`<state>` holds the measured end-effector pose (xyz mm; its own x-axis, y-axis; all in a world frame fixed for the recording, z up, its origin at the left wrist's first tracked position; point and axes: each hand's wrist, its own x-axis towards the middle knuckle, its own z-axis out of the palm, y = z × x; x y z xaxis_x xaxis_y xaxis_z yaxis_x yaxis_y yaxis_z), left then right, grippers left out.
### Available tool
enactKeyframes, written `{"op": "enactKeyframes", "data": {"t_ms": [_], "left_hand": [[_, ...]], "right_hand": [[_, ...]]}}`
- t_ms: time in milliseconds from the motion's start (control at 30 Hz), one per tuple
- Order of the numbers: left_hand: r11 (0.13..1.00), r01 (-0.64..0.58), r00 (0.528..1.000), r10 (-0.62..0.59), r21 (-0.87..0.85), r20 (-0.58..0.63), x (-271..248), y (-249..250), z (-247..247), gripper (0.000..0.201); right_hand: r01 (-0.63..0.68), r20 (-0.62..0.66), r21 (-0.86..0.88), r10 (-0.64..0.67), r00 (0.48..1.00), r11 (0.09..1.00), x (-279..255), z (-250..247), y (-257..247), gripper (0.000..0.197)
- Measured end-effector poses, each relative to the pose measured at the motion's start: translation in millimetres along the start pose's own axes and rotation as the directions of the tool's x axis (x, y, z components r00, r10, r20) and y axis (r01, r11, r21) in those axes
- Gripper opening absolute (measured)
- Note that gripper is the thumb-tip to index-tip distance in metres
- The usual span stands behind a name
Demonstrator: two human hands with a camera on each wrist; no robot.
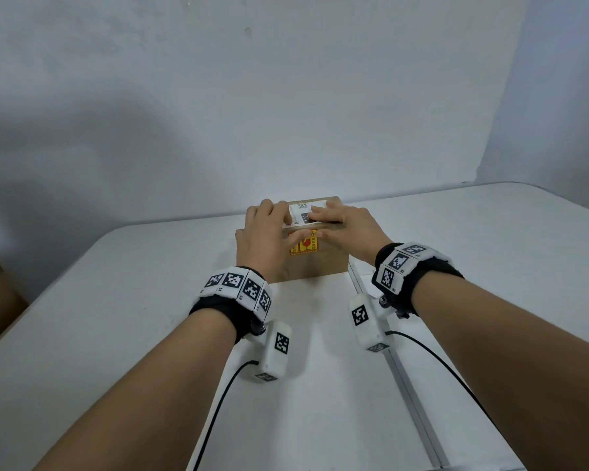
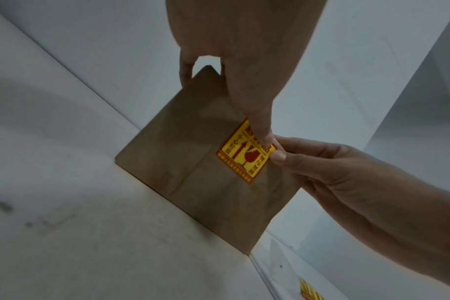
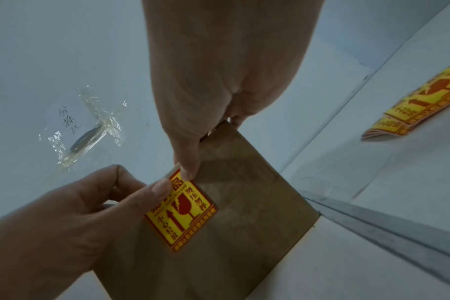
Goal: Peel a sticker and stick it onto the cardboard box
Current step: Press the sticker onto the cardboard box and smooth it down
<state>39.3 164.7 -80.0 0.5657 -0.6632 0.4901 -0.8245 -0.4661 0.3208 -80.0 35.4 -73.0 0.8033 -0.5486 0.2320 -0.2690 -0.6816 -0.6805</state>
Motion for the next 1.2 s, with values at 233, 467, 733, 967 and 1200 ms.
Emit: {"op": "enactKeyframes", "data": {"t_ms": [233,467,733,967,1200], "left_hand": [[0.982,-0.132,0.988,0.142,-0.132,0.068,6,-22,-8,0.026],[0.961,-0.256,0.957,0.267,-0.104,0.11,7,-32,-16,0.026],[0.962,-0.269,0.95,0.273,-0.047,0.151,3,-31,-17,0.032],[0.968,-0.24,0.957,0.249,-0.077,0.152,6,-31,-17,0.032],[0.972,-0.219,0.961,0.229,-0.084,0.152,5,-32,-14,0.034]], "right_hand": [[0.004,-0.014,-0.026,-0.005,1.0,1.0,-1,1,-2,0.043],[0.021,-0.029,-0.05,-0.022,0.999,0.999,-9,-3,-9,0.043],[0.121,-0.044,-0.254,-0.137,0.99,0.96,1,7,-5,0.055],[0.127,-0.036,-0.344,-0.148,0.988,0.93,7,12,0,0.056],[0.147,-0.042,-0.396,-0.178,0.983,0.906,8,19,7,0.068]]}}
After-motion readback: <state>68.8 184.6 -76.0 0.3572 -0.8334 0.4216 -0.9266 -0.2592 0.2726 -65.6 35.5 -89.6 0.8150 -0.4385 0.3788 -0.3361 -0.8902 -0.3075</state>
